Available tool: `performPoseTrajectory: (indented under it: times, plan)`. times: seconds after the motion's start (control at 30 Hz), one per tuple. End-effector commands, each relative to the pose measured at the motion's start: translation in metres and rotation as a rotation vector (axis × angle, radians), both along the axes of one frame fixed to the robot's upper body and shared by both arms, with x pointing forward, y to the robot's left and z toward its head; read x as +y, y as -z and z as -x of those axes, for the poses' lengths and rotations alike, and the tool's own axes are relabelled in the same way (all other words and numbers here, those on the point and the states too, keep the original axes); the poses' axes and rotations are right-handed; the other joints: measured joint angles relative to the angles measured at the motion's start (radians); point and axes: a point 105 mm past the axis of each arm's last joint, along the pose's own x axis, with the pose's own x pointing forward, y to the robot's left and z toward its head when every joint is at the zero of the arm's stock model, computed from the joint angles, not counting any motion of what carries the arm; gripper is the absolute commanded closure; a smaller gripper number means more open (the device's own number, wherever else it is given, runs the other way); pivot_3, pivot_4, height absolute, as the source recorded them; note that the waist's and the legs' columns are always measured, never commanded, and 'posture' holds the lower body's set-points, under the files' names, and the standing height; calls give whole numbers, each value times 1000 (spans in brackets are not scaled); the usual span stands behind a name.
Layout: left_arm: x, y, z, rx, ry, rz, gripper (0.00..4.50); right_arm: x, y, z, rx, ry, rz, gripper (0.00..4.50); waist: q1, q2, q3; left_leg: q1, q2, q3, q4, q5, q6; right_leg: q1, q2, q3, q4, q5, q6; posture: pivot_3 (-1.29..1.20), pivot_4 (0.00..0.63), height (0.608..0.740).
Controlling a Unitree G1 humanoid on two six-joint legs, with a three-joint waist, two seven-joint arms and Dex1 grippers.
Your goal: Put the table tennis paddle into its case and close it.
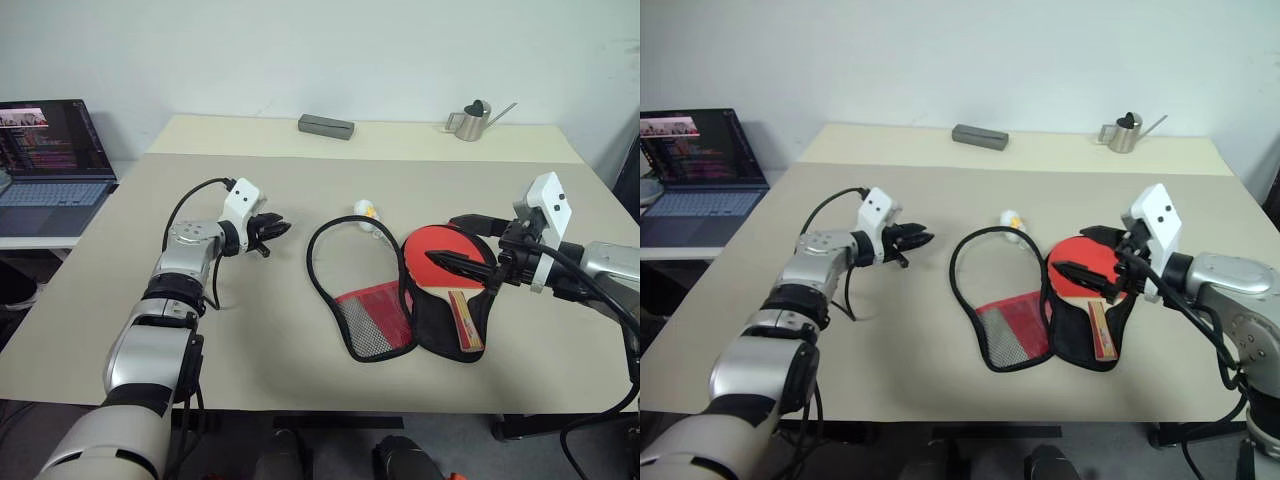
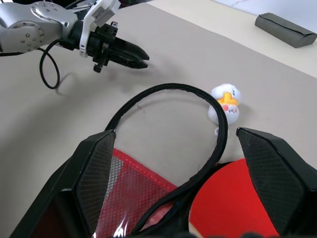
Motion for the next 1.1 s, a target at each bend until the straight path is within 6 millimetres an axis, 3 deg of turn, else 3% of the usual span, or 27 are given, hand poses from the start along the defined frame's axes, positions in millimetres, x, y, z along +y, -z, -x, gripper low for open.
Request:
performPoseTrajectory:
  times: [0.03, 0.2, 0.7, 0.83, 1.1]
  plan:
    - [-1, -11, -4, -34, 3, -15, 4469, -2, -14, 6, -61, 8, -5, 212, 0, 0, 0, 0, 0, 0, 0, 0, 0, 0, 0, 0, 0, 0, 0, 0, 150, 740]
    - [-8, -2, -8, -31, -16, -63, 4469, 0, -16, 6, -65, 9, -23, 212, 0, 0, 0, 0, 0, 0, 0, 0, 0, 0, 0, 0, 0, 0, 0, 0, 150, 740]
    - [-72, 15, -1, 65, 148, 101, 4469, 0, -11, 15, -46, 19, -22, 212, 6, 0, 0, -2, -1, -1, 1, 0, 0, 0, 0, -1, 0, 0, 0, 0, 150, 740]
    - [-81, 6, 6, 91, 248, 156, 4469, -7, -13, 19, -45, 41, -15, 212, 8, 0, 0, -2, -1, -1, 1, 0, 0, 0, 0, -1, 0, 0, 0, 0, 150, 740]
    - [-103, -32, 27, 141, 504, 322, 4469, -28, -19, 28, -25, 89, -5, 212, 9, 0, 0, -3, -1, -3, 2, 0, 0, 0, 0, -3, 0, 0, 0, 0, 150, 740]
